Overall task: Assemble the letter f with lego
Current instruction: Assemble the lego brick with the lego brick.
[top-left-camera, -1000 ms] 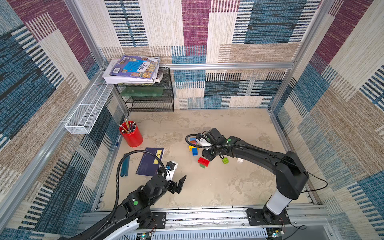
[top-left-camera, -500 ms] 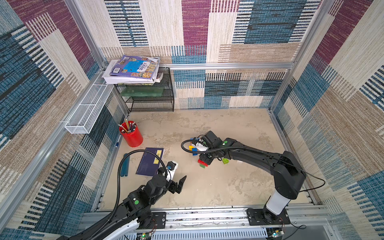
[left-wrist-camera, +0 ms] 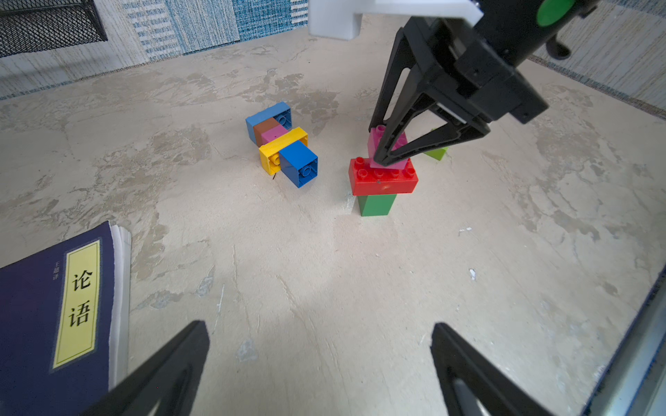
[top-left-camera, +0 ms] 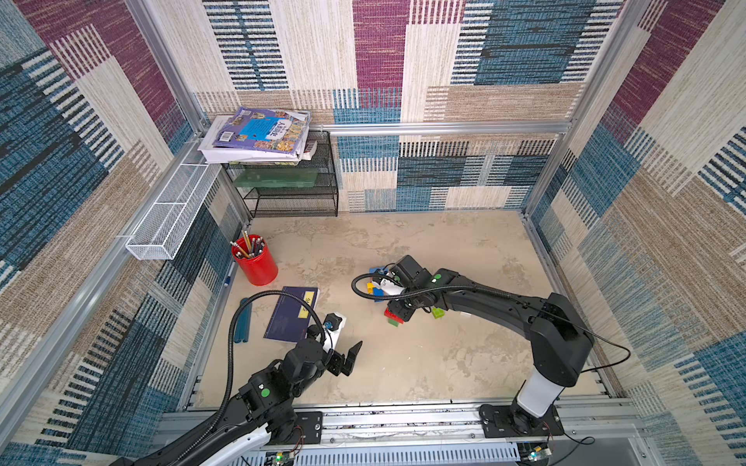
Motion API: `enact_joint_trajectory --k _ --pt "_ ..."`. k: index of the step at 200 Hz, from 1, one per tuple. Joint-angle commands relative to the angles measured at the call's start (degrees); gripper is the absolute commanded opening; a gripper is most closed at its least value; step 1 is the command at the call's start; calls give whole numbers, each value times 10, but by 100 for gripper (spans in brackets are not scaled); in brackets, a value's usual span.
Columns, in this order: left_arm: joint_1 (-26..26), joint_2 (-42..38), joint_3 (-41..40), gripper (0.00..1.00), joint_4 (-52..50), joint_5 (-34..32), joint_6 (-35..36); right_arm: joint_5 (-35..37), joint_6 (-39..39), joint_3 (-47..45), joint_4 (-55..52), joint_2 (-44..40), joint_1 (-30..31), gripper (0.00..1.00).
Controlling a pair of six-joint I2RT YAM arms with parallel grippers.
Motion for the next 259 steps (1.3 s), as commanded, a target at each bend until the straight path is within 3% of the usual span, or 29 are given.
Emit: enact_joint_trajectory --k 1,259 --pt "0 1 1 99 12 -3 -1 0 -8 -1 -1 3 0 29" --pt "-1 1 2 99 11 -2 -3 -21 -20 -19 -28 25 -7 25"
